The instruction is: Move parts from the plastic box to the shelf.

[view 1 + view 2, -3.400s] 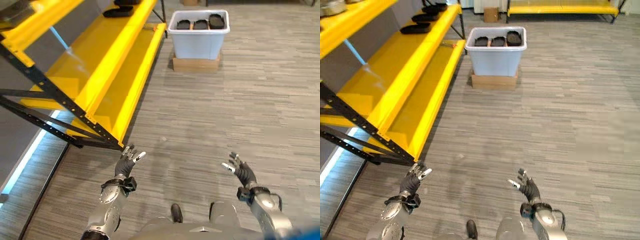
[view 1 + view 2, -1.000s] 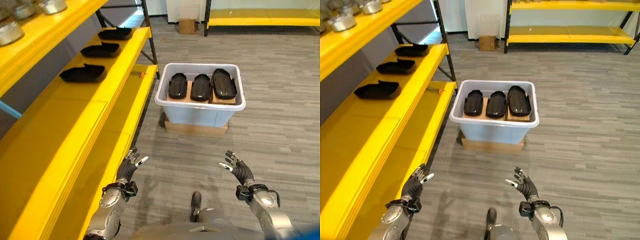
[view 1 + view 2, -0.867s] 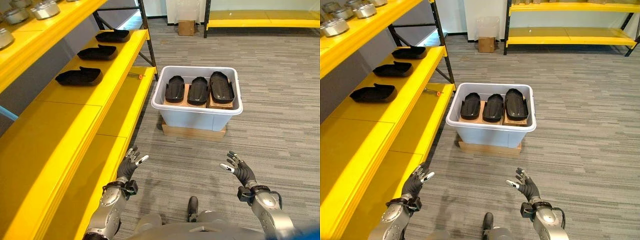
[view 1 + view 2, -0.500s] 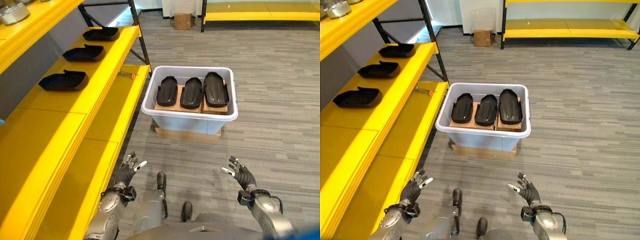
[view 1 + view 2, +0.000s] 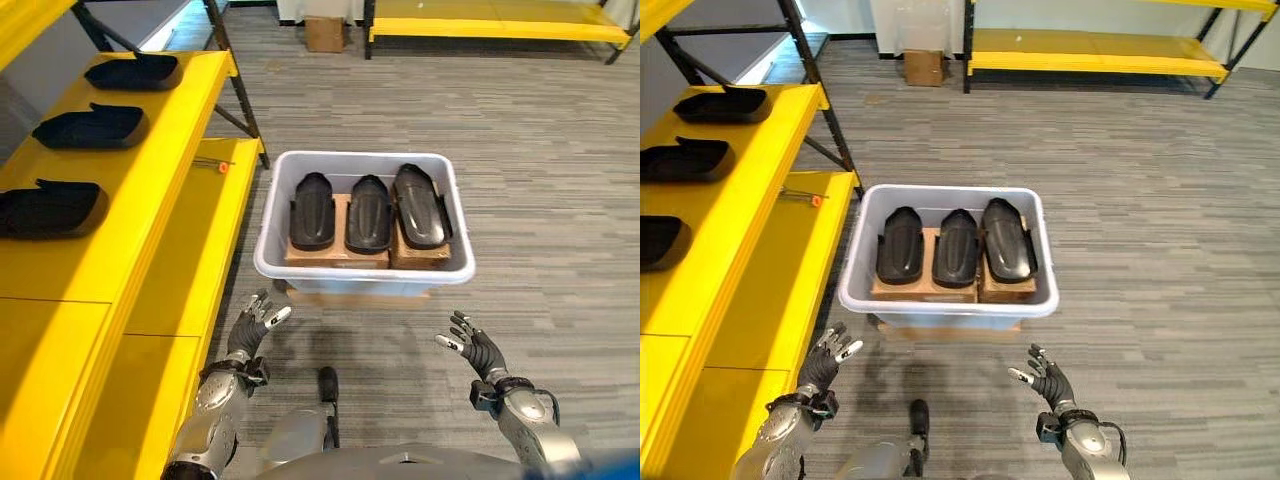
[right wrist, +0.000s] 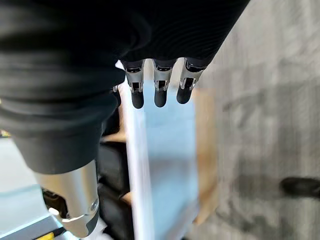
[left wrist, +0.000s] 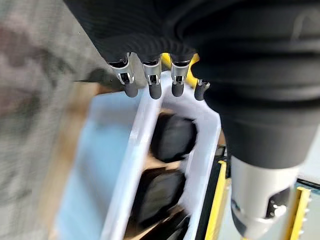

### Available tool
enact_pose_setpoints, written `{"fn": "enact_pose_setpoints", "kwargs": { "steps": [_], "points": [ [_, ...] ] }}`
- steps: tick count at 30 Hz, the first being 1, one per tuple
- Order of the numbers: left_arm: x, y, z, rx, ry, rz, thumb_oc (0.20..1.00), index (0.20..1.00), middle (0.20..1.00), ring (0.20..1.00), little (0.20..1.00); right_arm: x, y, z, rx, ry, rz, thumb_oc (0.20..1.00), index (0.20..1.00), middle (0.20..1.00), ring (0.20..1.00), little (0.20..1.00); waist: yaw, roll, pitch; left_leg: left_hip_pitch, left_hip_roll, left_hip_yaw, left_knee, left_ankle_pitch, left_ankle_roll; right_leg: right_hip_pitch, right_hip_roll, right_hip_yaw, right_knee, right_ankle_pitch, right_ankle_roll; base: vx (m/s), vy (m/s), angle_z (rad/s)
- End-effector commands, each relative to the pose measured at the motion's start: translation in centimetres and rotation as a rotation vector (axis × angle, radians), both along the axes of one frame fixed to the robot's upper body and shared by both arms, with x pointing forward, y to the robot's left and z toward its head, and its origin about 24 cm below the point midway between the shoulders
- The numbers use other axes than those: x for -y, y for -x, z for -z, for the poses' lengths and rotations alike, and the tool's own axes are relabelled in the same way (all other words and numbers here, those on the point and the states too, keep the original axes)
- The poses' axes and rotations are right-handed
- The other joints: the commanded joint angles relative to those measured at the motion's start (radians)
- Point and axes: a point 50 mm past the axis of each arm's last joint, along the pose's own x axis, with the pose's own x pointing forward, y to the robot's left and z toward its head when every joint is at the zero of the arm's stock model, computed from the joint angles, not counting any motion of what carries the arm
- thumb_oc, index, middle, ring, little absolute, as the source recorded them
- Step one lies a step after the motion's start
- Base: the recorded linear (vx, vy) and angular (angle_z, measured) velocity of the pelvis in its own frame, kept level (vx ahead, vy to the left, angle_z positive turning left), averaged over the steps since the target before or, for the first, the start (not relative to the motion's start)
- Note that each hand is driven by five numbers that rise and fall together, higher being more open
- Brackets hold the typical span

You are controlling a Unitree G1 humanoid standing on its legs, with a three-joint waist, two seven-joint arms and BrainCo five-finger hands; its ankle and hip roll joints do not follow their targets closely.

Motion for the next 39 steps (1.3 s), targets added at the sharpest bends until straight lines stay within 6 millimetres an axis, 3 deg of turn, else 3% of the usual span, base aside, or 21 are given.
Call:
{"fn": "enact_pose_setpoints", "kwargs": {
  "steps": [1, 3, 4, 6, 10, 11, 13, 15, 17, 19, 23, 34, 37, 38, 39],
  "points": [
    [-1.2, 0.5, -1.1, 0.044, -0.042, -0.014, 1.000, 1.000, 1.000, 1.000, 1.000, -0.6, -0.4, -1.0, 0.067, 0.003, -0.039, 1.000, 1.000, 1.000, 1.000, 1.000, 0.012, 0.004, -0.081, -0.068, 0.069, 0.000, 0.055, -0.047, -0.091, -0.094, -0.086, -0.026, 0.113, 0.096, 0.069, 0.19, 0.182, 0.06],
    [-1.3, 0.4, -1.2, 0.045, -0.055, -0.003, 1.000, 1.000, 1.000, 1.000, 1.000, -0.8, -0.4, -0.9, 0.063, -0.001, -0.045, 1.000, 1.000, 1.000, 1.000, 1.000, 0.005, 0.006, -0.076, -0.036, 0.048, -0.007, 0.047, -0.070, -0.070, -0.153, -0.104, -0.023, 0.255, 0.164, 0.094, 0.18, 0.188, 0.10],
    [-1.3, 0.4, -1.2, 0.045, -0.054, -0.003, 1.000, 1.000, 1.000, 1.000, 1.000, -0.8, -0.4, -0.9, 0.064, -0.001, -0.045, 1.000, 1.000, 1.000, 1.000, 1.000, 0.006, 0.008, -0.078, -0.039, 0.050, -0.007, 0.046, -0.068, -0.070, -0.157, -0.102, -0.023, 0.254, 0.166, 0.093, 0.10, 0.130, 0.13],
    [-1.3, 0.1, -1.5, 0.052, -0.075, 0.021, 1.000, 1.000, 1.000, 1.000, 1.000, -1.0, -0.4, -0.9, 0.065, -0.008, -0.051, 1.000, 1.000, 1.000, 1.000, 1.000, -0.024, 0.031, -0.043, 0.017, 0.045, -0.024, 0.028, -0.085, -0.051, -0.264, -0.106, -0.023, 0.475, 0.278, 0.110, 0.11, 0.186, 0.17],
    [-1.3, 0.1, -1.5, 0.052, -0.075, 0.021, 1.000, 1.000, 1.000, 1.000, 1.000, -1.0, -0.4, -0.9, 0.065, -0.008, -0.051, 1.000, 1.000, 1.000, 1.000, 1.000, -0.024, 0.030, -0.042, 0.018, 0.044, -0.024, 0.028, -0.085, -0.051, -0.266, -0.108, -0.023, 0.479, 0.276, 0.110, 0.08, 0.075, 0.38],
    [-1.4, 0.0, -1.7, 0.058, -0.089, 0.039, 1.000, 1.000, 1.000, 1.000, 1.000, -0.9, -0.1, -0.8, 0.055, -0.010, -0.041, 1.000, 1.000, 1.000, 1.000, 1.000, -0.051, 0.077, -0.006, 0.109, 0.066, -0.030, -0.017, -0.102, -0.049, -0.384, -0.140, -0.099, 0.464, 0.185, 0.057, 0.29, 0.171, 0.20],
    [-1.4, 0.2, -1.6, 0.053, -0.087, 0.039, 1.000, 1.000, 1.000, 1.000, 1.000, -0.8, 0.0, -0.8, 0.053, -0.011, -0.033, 1.000, 1.000, 1.000, 1.000, 1.000, -0.061, 0.078, 0.009, 0.132, 0.071, -0.037, -0.028, -0.107, -0.056, -0.402, -0.143, -0.121, 0.369, 0.148, 0.046, 0.24, 0.055, -0.03],
    [-1.6, 0.5, -1.4, 0.042, -0.088, 0.038, 1.000, 1.000, 1.000, 1.000, 1.000, -0.7, 0.1, -0.7, 0.050, -0.009, -0.032, 1.000, 1.000, 1.000, 1.000, 1.000, -0.062, 0.072, 0.008, 0.148, 0.077, -0.041, -0.043, -0.113, -0.067, -0.406, -0.147, -0.107, 0.185, 0.174, 0.060, 0.14, -0.089, -0.08],
    [-1.7, 0.6, -1.3, 0.038, -0.091, 0.033, 1.000, 1.000, 1.000, 1.000, 1.000, -0.6, 0.1, -0.7, 0.048, -0.004, -0.032, 1.000, 1.000, 1.000, 1.000, 1.000, -0.062, 0.070, 0.011, 0.155, 0.079, -0.042, -0.046, -0.115, -0.072, -0.396, -0.149, -0.100, 0.136, 0.197, 0.067, 0.12, -0.100, -0.02],
    [-1.8, 1.0, -1.1, 0.027, -0.091, 0.022, 1.000, 1.000, 1.000, 1.000, 1.000, -0.8, 0.1, -0.7, 0.049, -0.025, -0.033, 1.000, 1.000, 1.000, 1.000, 1.000, -0.061, 0.056, 0.013, 0.178, 0.081, -0.046, -0.048, -0.131, -0.087, -0.405, -0.172, -0.090, 0.031, 0.261, 0.091, 0.18, -0.176, -0.06],
    [-1.3, 1.4, -0.5, 0.010, -0.070, 0.028, 1.000, 1.000, 1.000, 1.000, 1.000, -0.7, 0.4, -0.7, 0.043, -0.018, -0.041, 1.000, 1.000, 1.000, 1.000, 1.000, -0.060, 0.034, -0.017, 0.207, 0.085, -0.049, -0.039, -0.163, -0.103, -0.340, -0.170, -0.109, -0.027, 0.273, 0.093, 0.15, -0.164, 0.18],
    [-0.5, 1.2, -0.3, 0.002, -0.034, 0.036, 1.000, 1.000, 1.000, 1.000, 1.000, 0.8, 0.1, -1.6, 0.080, 0.024, -0.019, 1.000, 1.000, 1.000, 1.000, 1.000, -0.072, 0.038, -0.043, 0.198, 0.178, -0.052, 0.002, -0.161, -0.171, -0.284, -0.100, -0.148, -0.024, 0.172, 0.037, 0.08, -0.181, 0.09],
    [-0.3, 0.9, -0.3, 0.008, -0.028, 0.036, 1.000, 1.000, 1.000, 1.000, 1.000, 1.2, -0.1, -1.9, 0.093, 0.030, -0.007, 1.000, 1.000, 1.000, 1.000, 1.000, -0.077, 0.035, -0.030, 0.150, 0.193, -0.056, 0.105, -0.148, -0.195, -0.277, -0.086, -0.147, -0.019, 0.149, 0.015, 0.01, -0.153, 0.04],
    [-0.2, 0.7, -0.4, 0.014, -0.025, 0.039, 1.000, 1.000, 1.000, 1.000, 1.000, 1.6, -0.1, -2.0, 0.097, 0.031, 0.004, 1.000, 1.000, 1.000, 1.000, 1.000, -0.071, 0.023, 0.002, 0.072, 0.187, -0.078, 0.264, -0.120, -0.212, -0.263, -0.081, -0.142, -0.008, 0.130, -0.008, -0.06, -0.173, 0.06],
    [-0.2, 0.5, -0.5, 0.020, -0.025, 0.043, 1.000, 1.000, 1.000, 1.000, 1.000, 1.6, -0.2, -2.1, 0.098, 0.034, 0.002, 1.000, 1.000, 1.000, 1.000, 1.000, -0.067, 0.016, 0.011, 0.043, 0.170, -0.101, 0.308, -0.105, -0.215, -0.267, -0.084, -0.141, -0.004, 0.133, -0.014, -0.07, -0.119, 0.19]
  ]
}}
